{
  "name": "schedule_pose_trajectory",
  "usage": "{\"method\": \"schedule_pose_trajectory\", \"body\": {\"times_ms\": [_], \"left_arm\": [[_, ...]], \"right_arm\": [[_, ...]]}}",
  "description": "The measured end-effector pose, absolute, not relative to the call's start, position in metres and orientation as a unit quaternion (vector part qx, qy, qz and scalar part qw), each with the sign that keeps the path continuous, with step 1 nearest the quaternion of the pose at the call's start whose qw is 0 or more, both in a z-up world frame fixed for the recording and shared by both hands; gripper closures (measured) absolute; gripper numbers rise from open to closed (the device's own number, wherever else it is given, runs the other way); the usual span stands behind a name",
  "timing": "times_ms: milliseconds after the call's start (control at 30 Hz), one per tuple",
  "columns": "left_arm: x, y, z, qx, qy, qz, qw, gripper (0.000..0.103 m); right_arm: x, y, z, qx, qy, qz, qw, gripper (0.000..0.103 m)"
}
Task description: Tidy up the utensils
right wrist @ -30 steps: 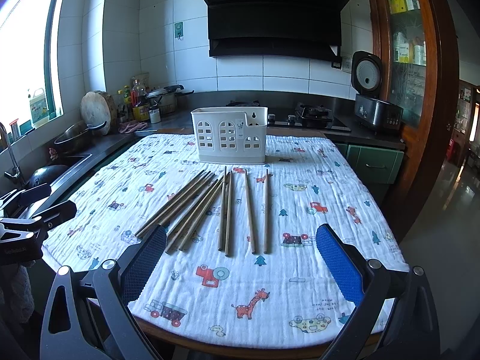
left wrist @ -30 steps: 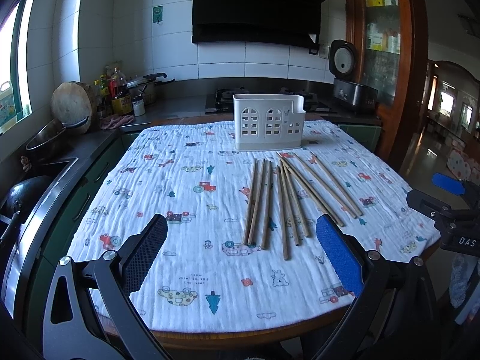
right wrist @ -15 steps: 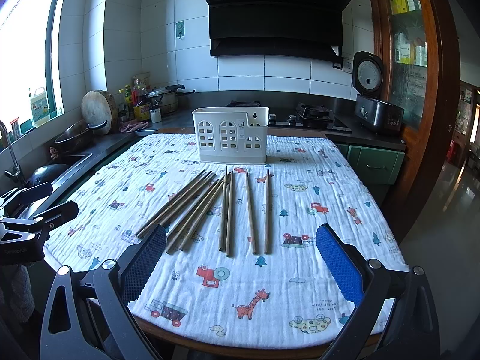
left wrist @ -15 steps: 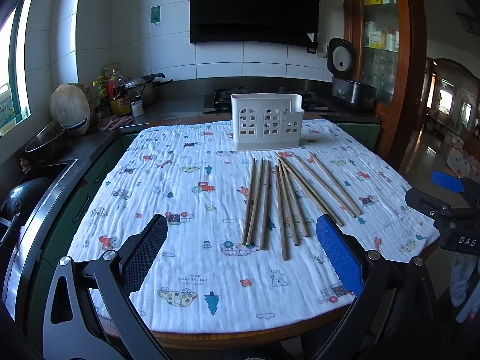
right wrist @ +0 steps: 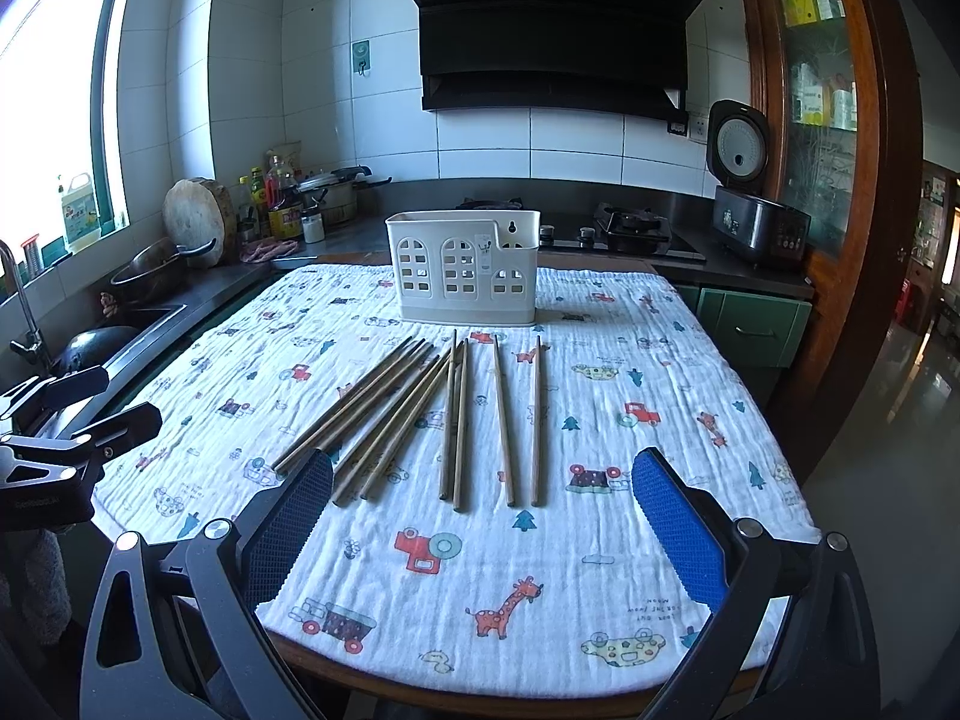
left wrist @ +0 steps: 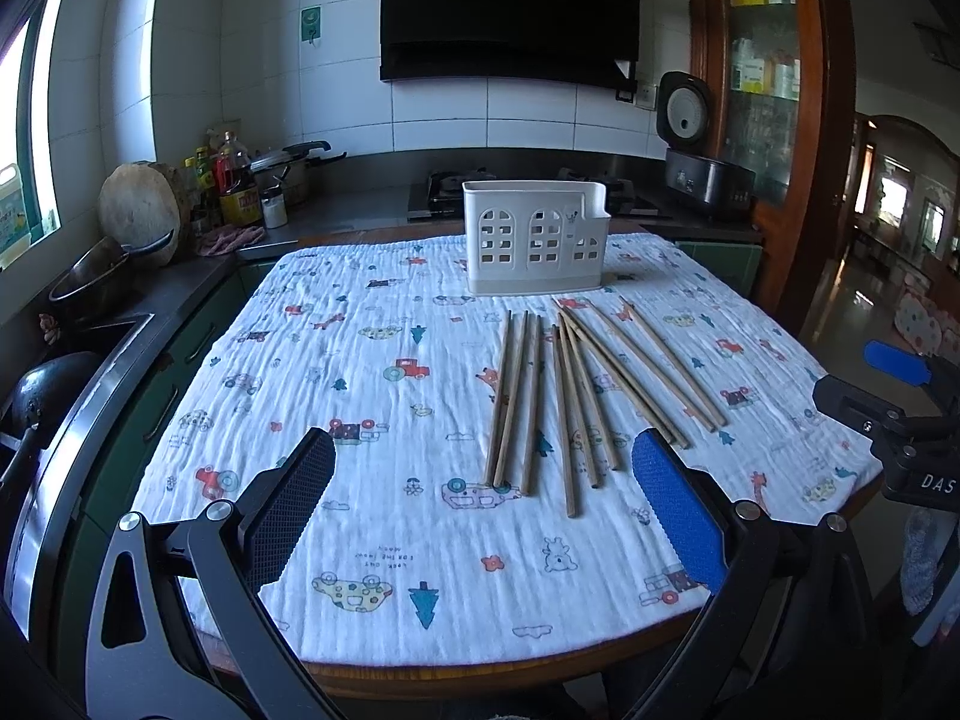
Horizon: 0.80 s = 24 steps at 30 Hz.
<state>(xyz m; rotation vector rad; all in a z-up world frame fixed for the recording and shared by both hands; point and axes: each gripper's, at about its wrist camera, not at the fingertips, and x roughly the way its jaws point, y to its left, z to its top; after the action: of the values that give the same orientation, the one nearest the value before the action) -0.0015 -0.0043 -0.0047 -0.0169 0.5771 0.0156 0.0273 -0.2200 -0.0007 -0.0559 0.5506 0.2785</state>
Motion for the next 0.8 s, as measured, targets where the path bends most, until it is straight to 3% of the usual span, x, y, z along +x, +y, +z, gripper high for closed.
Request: {"method": "schedule_pose_trajectory", "body": {"times_ms": [800], "left_arm": [[0.018,0.000,-0.013,-0.012,0.307,0.011,0.952,0.005]], "right_arm": [[0.047,-0.214,-0.012,-0.028,0.292,0.141,0.946,0.006]]}}
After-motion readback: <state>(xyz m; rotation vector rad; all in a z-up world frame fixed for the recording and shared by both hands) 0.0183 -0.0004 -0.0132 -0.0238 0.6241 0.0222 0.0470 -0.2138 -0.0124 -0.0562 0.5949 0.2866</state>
